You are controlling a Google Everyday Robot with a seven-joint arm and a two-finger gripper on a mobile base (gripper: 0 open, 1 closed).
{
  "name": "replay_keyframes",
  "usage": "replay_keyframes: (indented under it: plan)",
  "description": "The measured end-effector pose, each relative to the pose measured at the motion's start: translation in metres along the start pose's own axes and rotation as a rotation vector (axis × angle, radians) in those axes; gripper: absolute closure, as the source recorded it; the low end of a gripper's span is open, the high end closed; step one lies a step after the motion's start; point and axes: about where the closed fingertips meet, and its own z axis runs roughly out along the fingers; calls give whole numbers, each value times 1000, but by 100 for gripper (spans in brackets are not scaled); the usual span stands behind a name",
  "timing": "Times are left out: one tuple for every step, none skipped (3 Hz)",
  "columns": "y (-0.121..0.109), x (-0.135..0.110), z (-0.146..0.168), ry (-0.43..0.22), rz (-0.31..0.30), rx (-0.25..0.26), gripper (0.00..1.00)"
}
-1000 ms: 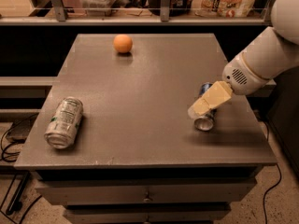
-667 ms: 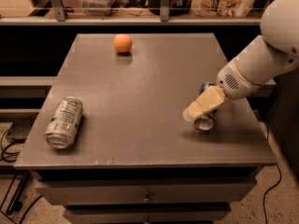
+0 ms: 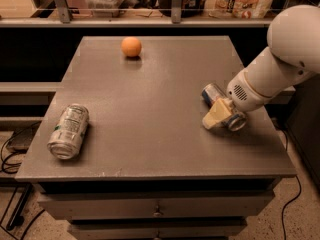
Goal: Move redbull can near 7up can
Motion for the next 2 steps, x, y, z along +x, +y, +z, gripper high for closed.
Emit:
replay_keyframes:
  plan:
    - [1,-2,-6,0,0,0,73]
    - [1,-3,-7,0,0,0,96]
